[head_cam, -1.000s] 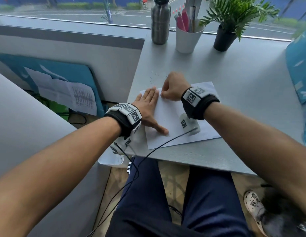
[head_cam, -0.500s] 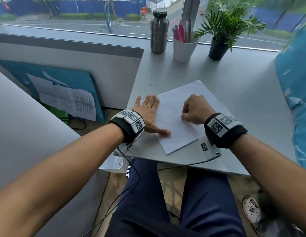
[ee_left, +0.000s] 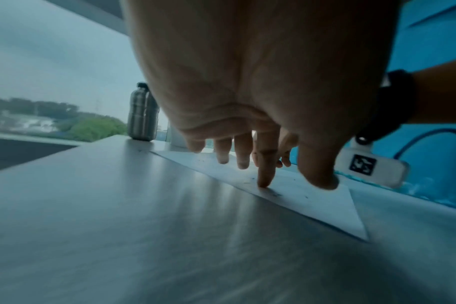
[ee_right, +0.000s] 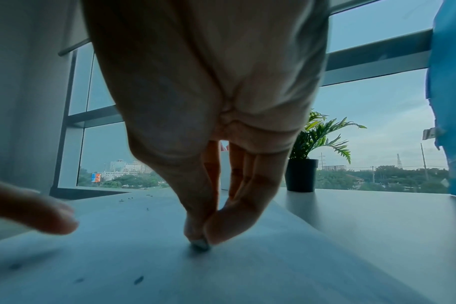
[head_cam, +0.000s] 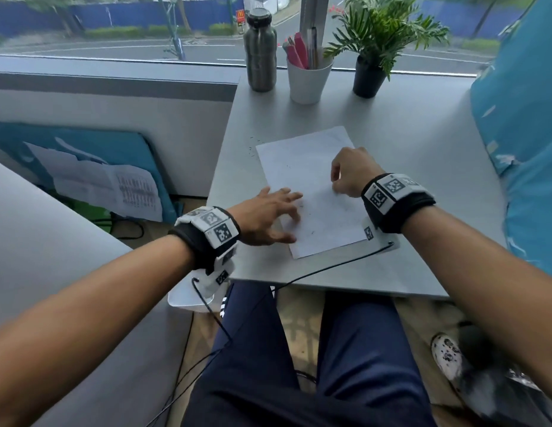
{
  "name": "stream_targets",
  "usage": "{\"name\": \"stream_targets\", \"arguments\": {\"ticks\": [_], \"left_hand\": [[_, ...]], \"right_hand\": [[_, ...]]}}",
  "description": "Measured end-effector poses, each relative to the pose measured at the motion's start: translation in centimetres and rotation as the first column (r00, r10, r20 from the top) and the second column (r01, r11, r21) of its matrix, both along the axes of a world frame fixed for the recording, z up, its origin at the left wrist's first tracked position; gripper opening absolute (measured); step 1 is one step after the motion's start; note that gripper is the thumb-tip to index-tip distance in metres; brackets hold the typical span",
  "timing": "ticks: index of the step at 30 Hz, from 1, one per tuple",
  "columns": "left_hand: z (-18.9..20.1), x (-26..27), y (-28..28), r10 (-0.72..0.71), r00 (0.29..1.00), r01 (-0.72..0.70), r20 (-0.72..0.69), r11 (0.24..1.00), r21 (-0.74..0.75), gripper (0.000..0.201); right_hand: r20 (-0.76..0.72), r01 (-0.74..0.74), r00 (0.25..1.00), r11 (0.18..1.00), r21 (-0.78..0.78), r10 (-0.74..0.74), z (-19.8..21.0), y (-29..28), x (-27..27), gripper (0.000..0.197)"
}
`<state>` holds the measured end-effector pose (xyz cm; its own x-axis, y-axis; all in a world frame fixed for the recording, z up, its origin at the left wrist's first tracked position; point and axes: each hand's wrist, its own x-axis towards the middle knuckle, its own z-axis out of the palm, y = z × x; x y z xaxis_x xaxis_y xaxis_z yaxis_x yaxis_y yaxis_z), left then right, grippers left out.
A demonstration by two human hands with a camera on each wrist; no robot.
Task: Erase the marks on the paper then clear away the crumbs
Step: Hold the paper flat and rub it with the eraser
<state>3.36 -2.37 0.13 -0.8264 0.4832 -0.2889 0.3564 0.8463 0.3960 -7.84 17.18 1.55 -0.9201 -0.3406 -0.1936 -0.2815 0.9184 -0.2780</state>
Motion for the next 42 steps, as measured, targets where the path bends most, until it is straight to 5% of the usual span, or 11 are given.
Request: {"name": "stream_targets", "arguments": {"ticks": [2, 4, 7, 11, 16, 20, 25, 29, 33, 37, 42], "left_hand": [[-0.3, -1.3, 0.0, 0.058, 0.998, -0.057, -0.019, 0.995, 0.081, 0.05], [-0.7, -2.7, 0.2, 0.103, 0.995, -0.101, -0.017, 0.99, 0.1, 0.075], [-1.0, -4.3, 1.1, 0.128, 0.991, -0.127, 0.048, 0.992, -0.016, 0.117], [-1.3, -5.1, 3.0, 0.137, 0.983, -0.111, 0.125, 0.974, -0.197, 0.139], [-1.6, -5.3, 3.6, 0.16, 0.976, -0.122, 0.145, 0.963, -0.241, 0.145], [-1.5, -5.4, 3.7, 0.155, 0.976, -0.106, 0.154, 0.952, -0.288, 0.145], [-1.7, -5.3, 3.7, 0.161, 0.975, -0.116, 0.15, 0.956, -0.271, 0.146], [-1.9, -5.5, 3.8, 0.151, 0.977, -0.103, 0.151, 0.953, -0.286, 0.147], [-2.0, -5.4, 3.7, 0.159, 0.977, -0.115, 0.143, 0.954, -0.279, 0.147], [-1.9, -5.5, 3.7, 0.153, 0.976, -0.103, 0.156, 0.951, -0.292, 0.148], [-2.2, -5.5, 3.7, 0.158, 0.978, -0.112, 0.139, 0.95, -0.291, 0.149]], "right_hand": [[0.005, -0.019, 1.0, 0.999, -0.027, 0.019, 0.0, 0.4, 0.0, 0.014], [0.006, -0.022, 1.0, 0.998, -0.053, 0.022, 0.1, 1.0, 0.0, 0.013], [-0.009, -0.021, 1.0, 0.997, -0.069, 0.02, 0.1, 1.9, -0.1, 0.011], [-0.054, -0.005, 0.999, 0.993, -0.117, -0.001, -0.2, 2.7, 0.4, 0.008], [-0.013, 0.021, 1.0, 0.98, -0.197, -0.024, -1.1, 1.9, 3.2, 0.004], [0.052, -0.154, 0.984, 0.965, -0.213, 0.169, -0.9, 0.5, 6.0, 0.009], [0.006, 0.132, 0.991, 0.951, -0.28, -0.136, -1.4, 1.8, 3.7, 0.01], [0.06, -0.103, 0.99, 0.957, -0.27, 0.124, -1.5, -0.4, 7.1, 0.01], [0.08, 0.105, 0.993, 0.948, -0.302, -0.085, -1.6, 0.9, 4.8, 0.01], [0.088, -0.048, 0.993, 0.957, -0.286, 0.076, -1.7, -0.3, 6.3, 0.008], [0.065, 0.097, 0.995, 0.952, -0.29, -0.081, -1.4, 0.8, 4.5, 0.011]]}}
